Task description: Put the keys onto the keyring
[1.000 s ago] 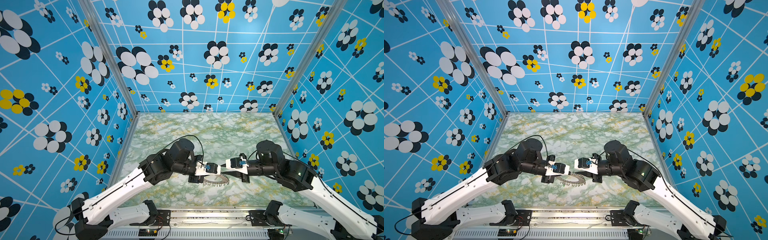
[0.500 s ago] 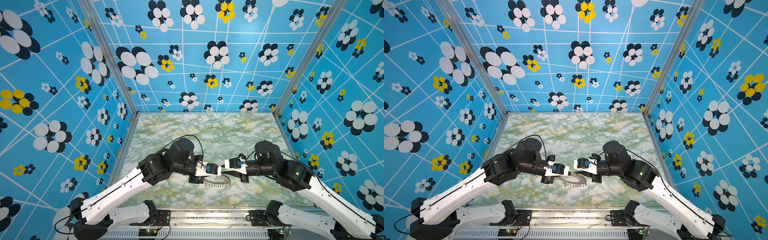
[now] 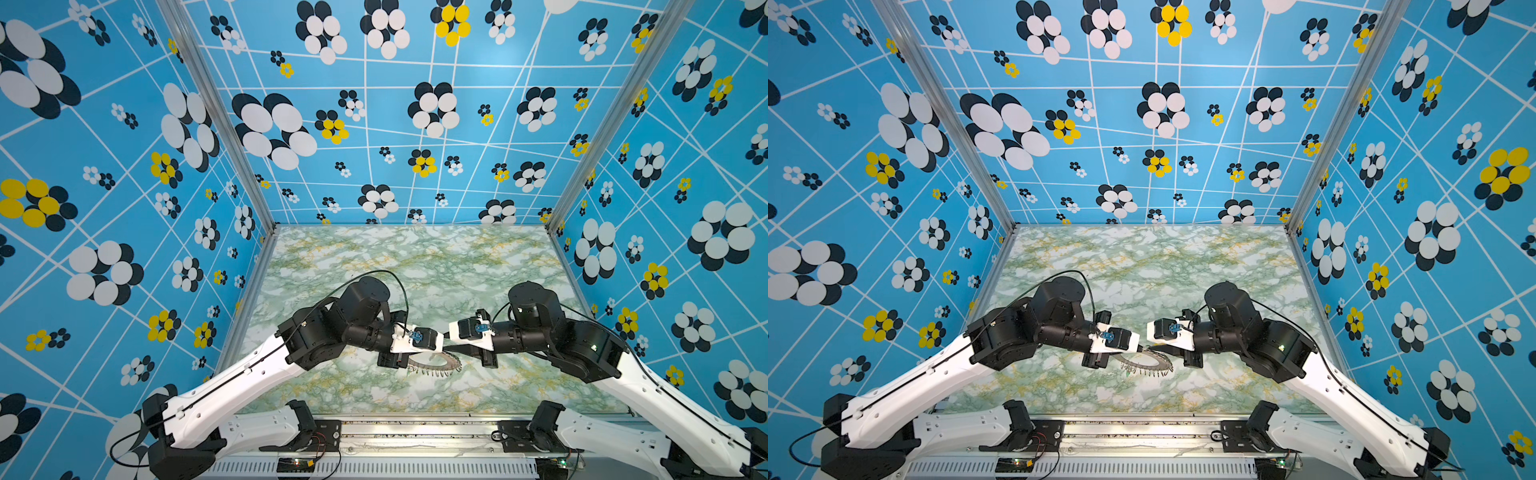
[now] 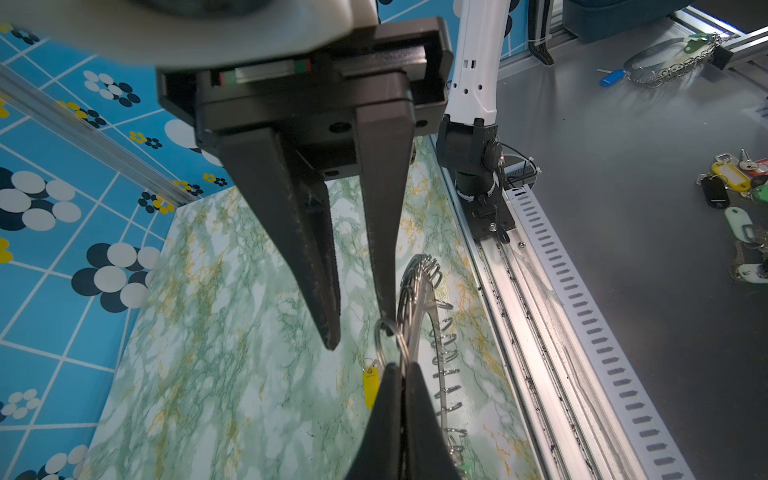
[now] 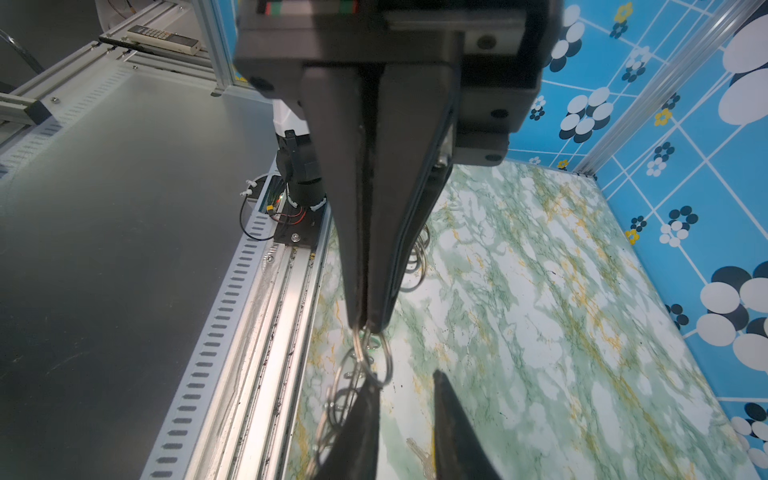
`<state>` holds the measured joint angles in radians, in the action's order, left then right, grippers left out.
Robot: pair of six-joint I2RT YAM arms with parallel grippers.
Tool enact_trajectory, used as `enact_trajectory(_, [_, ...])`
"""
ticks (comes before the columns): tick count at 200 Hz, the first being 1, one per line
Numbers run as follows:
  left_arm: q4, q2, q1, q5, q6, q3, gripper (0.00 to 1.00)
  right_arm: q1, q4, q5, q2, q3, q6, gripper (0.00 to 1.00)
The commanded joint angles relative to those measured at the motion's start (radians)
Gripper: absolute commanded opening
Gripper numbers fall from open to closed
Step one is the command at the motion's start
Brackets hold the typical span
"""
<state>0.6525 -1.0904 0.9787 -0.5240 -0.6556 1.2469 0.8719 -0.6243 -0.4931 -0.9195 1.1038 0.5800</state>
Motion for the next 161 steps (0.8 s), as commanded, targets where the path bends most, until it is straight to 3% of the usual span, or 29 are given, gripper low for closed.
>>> enact_trajectory(1, [-0.019, -0.002, 0.005, -0.008, -0.004, 0.031, 0.00, 0.012, -0.010, -0.049, -0.004, 0.017, -0.012, 0.25])
enact_trajectory(89, [-0.017, -0.014, 0.005, -0.003, -0.011, 0.025, 0.00, 0.013, 0.019, -0.101, -0.014, 0.021, -0.042, 0.18])
enact_trajectory(129, [-0.019, -0.013, 0.003, 0.002, -0.010, 0.027, 0.00, 0.014, 0.023, -0.120, -0.016, 0.014, -0.048, 0.21])
enact_trajectory(161, [-0.027, -0.006, 0.003, 0.007, -0.009, 0.028, 0.00, 0.016, 0.002, -0.107, -0.025, 0.019, -0.047, 0.08])
